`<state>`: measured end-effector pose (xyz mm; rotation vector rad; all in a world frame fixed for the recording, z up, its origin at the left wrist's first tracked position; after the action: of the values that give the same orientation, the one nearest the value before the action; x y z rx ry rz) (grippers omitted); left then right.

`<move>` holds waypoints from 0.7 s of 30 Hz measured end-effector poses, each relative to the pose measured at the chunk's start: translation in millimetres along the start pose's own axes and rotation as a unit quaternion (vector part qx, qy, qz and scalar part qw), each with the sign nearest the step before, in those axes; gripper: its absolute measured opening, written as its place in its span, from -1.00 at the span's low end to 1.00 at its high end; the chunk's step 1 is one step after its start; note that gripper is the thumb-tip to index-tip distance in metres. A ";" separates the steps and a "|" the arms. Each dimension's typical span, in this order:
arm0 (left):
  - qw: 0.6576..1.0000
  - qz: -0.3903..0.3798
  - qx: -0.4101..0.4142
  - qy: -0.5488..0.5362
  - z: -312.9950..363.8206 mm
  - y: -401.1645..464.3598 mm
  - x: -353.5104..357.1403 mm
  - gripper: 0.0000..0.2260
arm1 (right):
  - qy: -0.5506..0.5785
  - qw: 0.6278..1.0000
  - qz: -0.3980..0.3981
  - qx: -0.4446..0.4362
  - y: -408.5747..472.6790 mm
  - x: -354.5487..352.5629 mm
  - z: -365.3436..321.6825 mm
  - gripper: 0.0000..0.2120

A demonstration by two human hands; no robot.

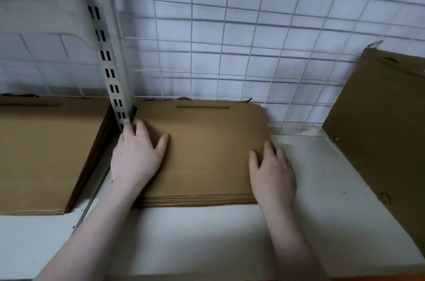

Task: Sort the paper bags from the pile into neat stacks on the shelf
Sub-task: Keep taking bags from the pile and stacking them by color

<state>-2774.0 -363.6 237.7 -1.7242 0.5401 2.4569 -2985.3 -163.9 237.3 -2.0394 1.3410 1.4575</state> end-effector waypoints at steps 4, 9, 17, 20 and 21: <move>0.999 0.044 0.020 0.013 2.6 -1.8 -7.8 -0.37 | -0.004 1.000 0.006 -0.008 0.2 -1.0 0.5 -0.52; 0.993 0.103 0.057 0.030 9.3 -7.7 -20.2 -0.45 | -0.005 1.000 0.025 -0.016 -2.4 -4.4 3.0 -0.50; 0.987 0.122 0.102 0.038 1.6 -41.3 -45.7 -0.46 | -0.015 0.994 0.054 -0.096 -45.5 -21.4 -18.0 -0.52; 0.986 0.116 0.107 0.050 -13.7 -62.8 -59.8 -0.44 | -0.022 0.992 0.058 -0.114 -72.2 -23.9 -32.6 -0.53; 0.985 0.119 0.111 0.052 -20.5 -70.0 -65.5 -0.45 | -0.020 0.991 0.056 -0.116 -81.0 -23.3 -38.6 -0.54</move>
<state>-2713.1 -296.9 275.9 -1.7944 1.0461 2.3494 -2898.2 -136.2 253.1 -2.0901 1.3437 1.7677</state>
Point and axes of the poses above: each hand's wrist, its own y-axis towards the middle knuckle, its own x-axis out of the palm, z = x × y, the point moved 10 cm from there along y, towards the middle knuckle, and after that the axes turned 7 degrees about y, right-handed, at the moved point
